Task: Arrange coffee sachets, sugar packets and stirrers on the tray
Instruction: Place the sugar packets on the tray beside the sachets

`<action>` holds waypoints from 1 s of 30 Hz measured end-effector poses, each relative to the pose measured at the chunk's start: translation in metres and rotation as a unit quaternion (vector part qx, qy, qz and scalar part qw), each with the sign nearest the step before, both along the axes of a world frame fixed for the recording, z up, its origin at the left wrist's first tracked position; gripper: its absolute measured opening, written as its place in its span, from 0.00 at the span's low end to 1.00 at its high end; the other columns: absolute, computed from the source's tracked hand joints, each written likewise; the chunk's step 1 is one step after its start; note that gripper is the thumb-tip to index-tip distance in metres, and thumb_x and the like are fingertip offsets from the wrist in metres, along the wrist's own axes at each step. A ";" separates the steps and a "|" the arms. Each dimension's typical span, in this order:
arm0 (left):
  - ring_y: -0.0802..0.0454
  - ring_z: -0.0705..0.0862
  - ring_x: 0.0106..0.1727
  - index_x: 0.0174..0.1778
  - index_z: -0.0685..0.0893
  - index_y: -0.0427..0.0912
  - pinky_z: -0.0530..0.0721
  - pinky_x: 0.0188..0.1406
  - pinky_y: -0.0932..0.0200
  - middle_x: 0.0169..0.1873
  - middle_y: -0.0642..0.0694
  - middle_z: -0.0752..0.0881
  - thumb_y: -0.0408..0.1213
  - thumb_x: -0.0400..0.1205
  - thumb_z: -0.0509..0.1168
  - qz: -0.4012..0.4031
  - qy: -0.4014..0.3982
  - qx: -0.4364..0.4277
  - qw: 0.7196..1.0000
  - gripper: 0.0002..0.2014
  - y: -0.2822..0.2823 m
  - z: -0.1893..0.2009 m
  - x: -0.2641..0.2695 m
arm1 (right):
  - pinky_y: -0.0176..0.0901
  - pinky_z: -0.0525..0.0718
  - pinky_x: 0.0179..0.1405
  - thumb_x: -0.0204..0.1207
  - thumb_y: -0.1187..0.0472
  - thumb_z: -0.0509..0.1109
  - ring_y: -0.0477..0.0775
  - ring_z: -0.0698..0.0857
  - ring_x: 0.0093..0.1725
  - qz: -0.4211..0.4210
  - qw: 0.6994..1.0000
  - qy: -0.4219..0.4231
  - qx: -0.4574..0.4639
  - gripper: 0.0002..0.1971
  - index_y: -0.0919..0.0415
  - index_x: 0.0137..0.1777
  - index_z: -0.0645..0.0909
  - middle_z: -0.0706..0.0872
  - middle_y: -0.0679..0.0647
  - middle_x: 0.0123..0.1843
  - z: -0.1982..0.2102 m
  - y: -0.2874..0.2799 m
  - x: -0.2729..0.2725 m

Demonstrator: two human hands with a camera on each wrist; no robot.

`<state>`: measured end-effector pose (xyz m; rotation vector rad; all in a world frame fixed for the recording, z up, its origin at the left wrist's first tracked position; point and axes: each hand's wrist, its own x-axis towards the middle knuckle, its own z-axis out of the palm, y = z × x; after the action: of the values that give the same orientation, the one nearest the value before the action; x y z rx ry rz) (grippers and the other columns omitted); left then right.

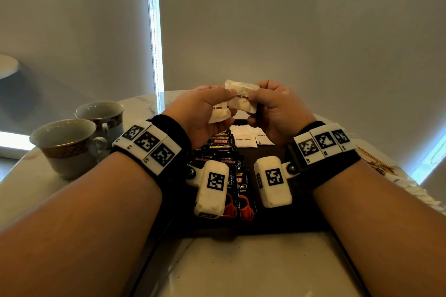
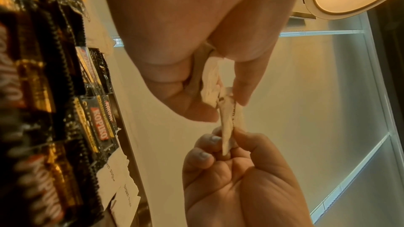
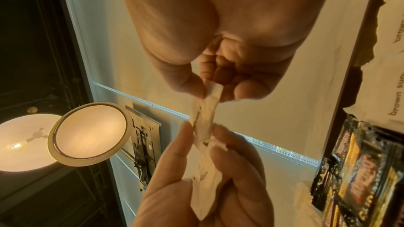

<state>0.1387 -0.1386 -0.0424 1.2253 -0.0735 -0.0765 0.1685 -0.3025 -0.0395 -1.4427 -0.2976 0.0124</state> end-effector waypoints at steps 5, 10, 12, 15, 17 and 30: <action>0.50 0.86 0.37 0.56 0.82 0.38 0.86 0.28 0.61 0.47 0.38 0.86 0.33 0.86 0.69 0.013 0.008 0.000 1.000 0.06 0.000 0.001 0.001 | 0.42 0.79 0.26 0.82 0.70 0.66 0.52 0.83 0.34 0.004 1.000 -0.004 0.003 0.04 0.65 0.54 0.78 0.86 0.60 0.43 -0.001 -0.001 0.002; 0.50 0.85 0.38 0.62 0.81 0.38 0.85 0.26 0.62 0.44 0.42 0.84 0.35 0.86 0.69 0.029 0.027 -0.026 0.999 0.10 -0.001 0.000 0.001 | 0.41 0.76 0.25 0.80 0.66 0.68 0.52 0.84 0.36 -0.075 0.997 -0.007 -0.007 0.01 0.61 0.49 0.78 0.87 0.59 0.46 -0.002 -0.016 0.016; 0.49 0.84 0.39 0.65 0.81 0.37 0.84 0.24 0.62 0.45 0.42 0.83 0.35 0.87 0.68 0.040 0.038 -0.041 0.998 0.13 0.000 0.001 0.002 | 0.39 0.72 0.24 0.81 0.64 0.66 0.49 0.80 0.33 -0.150 0.988 0.040 0.020 0.02 0.60 0.47 0.78 0.85 0.56 0.42 -0.010 -0.032 0.029; 0.48 0.85 0.39 0.63 0.82 0.37 0.84 0.24 0.61 0.45 0.41 0.83 0.35 0.87 0.68 0.040 0.042 -0.045 0.997 0.11 0.002 0.000 0.003 | 0.39 0.68 0.18 0.78 0.63 0.67 0.48 0.74 0.26 -0.215 0.963 0.158 0.023 0.02 0.60 0.46 0.78 0.82 0.55 0.38 -0.033 -0.059 0.047; 0.49 0.85 0.39 0.63 0.82 0.37 0.85 0.25 0.61 0.45 0.41 0.83 0.35 0.87 0.67 0.041 0.043 -0.045 0.997 0.10 0.002 -0.001 0.004 | 0.37 0.67 0.15 0.77 0.63 0.65 0.48 0.72 0.21 -0.207 0.952 0.224 0.004 0.02 0.61 0.46 0.76 0.82 0.57 0.40 -0.046 -0.068 0.055; 0.49 0.86 0.39 0.61 0.83 0.38 0.85 0.26 0.60 0.46 0.42 0.84 0.35 0.86 0.68 0.042 0.043 -0.043 0.997 0.09 0.002 -0.001 0.007 | 0.38 0.66 0.21 0.79 0.65 0.71 0.47 0.69 0.23 -0.175 0.919 0.285 -0.208 0.07 0.68 0.54 0.83 0.77 0.55 0.32 -0.053 -0.065 0.051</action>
<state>0.1454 -0.1366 -0.0435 1.1356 0.0485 -0.0522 0.2199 -0.3676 -0.0923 -1.8216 0.4739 0.2131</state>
